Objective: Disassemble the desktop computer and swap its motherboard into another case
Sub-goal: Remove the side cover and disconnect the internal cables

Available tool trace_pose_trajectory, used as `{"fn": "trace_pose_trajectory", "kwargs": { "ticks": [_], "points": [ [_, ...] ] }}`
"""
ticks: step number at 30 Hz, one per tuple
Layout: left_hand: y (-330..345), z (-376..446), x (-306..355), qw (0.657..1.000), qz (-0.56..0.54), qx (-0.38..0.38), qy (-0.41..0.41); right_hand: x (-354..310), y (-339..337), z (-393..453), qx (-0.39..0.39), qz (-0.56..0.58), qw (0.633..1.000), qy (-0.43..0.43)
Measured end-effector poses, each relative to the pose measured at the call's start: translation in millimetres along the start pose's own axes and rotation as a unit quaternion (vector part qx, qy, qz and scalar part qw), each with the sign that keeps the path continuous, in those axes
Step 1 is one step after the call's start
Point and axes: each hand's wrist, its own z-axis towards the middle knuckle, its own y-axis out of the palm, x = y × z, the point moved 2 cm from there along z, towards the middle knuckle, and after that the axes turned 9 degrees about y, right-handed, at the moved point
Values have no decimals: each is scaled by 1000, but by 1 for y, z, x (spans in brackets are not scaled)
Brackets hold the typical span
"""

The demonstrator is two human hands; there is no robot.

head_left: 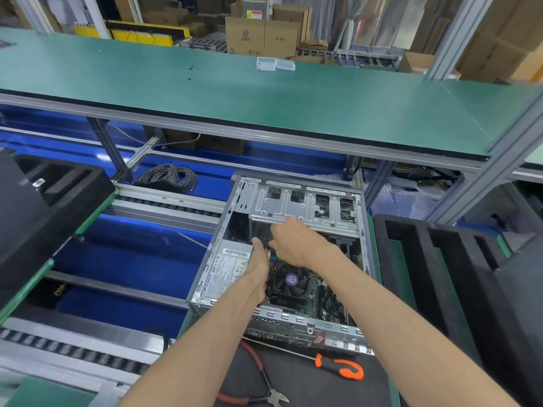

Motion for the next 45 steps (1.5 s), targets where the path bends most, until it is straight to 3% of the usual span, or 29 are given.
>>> {"fn": "trace_pose_trajectory", "kwargs": {
  "ticks": [9, 12, 14, 17, 20, 27, 30, 32, 38, 45],
  "points": [
    [-4, 6, -4, 1000, 8, -2, -6, 20, -1, -3, -20, 55, 997, -56],
    [-1, 5, -5, 999, 34, -22, 0, 33, 0, -10, -7, 99, 995, -21],
    [2, 3, -2, 992, 118, -50, 14, 50, 1, -17, 23, 151, 988, 26],
    [10, 5, 5, 936, 322, -127, 71, 77, 5, -35, 94, 235, 962, 100],
    [12, 0, 6, 883, 424, -156, 127, 96, 17, -52, 131, 276, 939, 158],
    [13, 5, 12, 752, 594, -233, 167, 95, 45, -61, 82, 279, 944, 154],
    [12, 4, 5, 713, 637, -218, 195, 85, 52, -58, 45, 190, 971, 138],
    [12, 3, -1, 701, 648, -190, 231, 79, 56, -58, 23, 141, 981, 131],
    [12, 1, -2, 684, 657, -154, 277, 71, 58, -59, -11, 178, 976, 126],
    [10, -3, 2, 704, 626, -132, 308, 73, 64, -61, -5, 212, 960, 181]
  ]
}}
